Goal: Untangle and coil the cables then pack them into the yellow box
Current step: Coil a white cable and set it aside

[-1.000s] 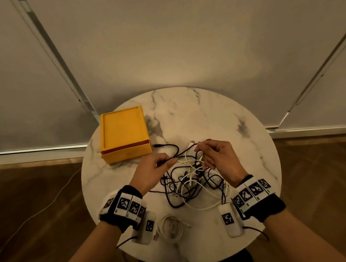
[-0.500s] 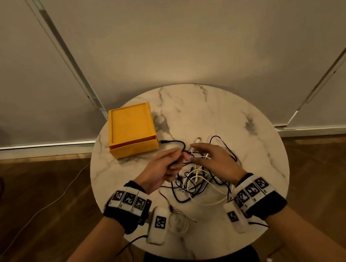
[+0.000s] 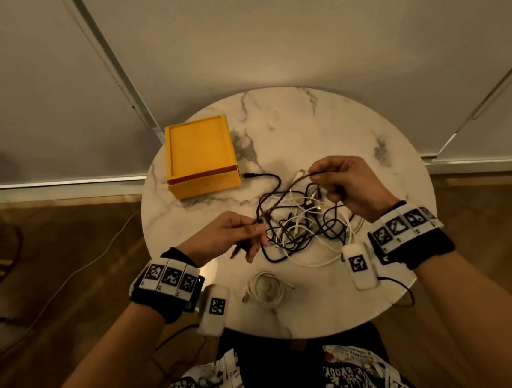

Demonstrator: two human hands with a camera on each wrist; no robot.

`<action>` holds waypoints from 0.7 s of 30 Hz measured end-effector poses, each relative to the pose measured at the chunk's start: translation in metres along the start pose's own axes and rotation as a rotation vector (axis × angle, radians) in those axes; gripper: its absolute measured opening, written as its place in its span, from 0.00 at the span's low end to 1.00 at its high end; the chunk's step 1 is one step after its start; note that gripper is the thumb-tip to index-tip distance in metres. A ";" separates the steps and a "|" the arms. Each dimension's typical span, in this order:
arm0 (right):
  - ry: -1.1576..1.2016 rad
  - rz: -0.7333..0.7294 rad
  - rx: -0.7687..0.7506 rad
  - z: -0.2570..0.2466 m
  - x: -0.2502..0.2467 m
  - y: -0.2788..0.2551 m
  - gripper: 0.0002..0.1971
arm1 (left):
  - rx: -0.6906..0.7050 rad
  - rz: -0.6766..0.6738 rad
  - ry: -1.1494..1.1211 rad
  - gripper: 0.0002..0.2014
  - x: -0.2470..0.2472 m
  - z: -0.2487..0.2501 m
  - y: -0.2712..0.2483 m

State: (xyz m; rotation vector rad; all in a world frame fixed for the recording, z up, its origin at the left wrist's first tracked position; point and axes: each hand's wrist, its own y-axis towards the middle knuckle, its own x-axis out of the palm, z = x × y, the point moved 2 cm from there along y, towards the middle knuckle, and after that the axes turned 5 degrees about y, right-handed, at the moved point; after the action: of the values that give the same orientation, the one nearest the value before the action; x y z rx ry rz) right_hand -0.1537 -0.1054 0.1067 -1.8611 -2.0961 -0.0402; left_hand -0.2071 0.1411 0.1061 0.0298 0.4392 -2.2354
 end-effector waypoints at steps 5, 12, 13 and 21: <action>-0.039 0.090 0.018 0.016 -0.014 -0.003 0.12 | 0.011 -0.018 -0.457 0.18 -0.004 0.000 -0.008; -0.459 -0.088 -0.085 0.050 0.021 -0.024 0.11 | 0.320 0.144 -0.671 0.17 0.001 0.037 0.014; -0.554 -0.169 -0.131 0.055 0.030 -0.028 0.13 | 0.339 0.163 -0.653 0.17 0.000 0.038 0.018; -0.860 -0.325 -0.257 0.060 0.050 -0.055 0.08 | 0.267 0.240 0.511 0.08 -0.005 0.016 0.042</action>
State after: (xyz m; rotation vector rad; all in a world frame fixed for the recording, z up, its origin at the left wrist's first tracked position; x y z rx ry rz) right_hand -0.2247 -0.0513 0.0747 -1.8387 -3.0775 0.5254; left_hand -0.1701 0.1149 0.1092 0.7663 0.3772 -2.0172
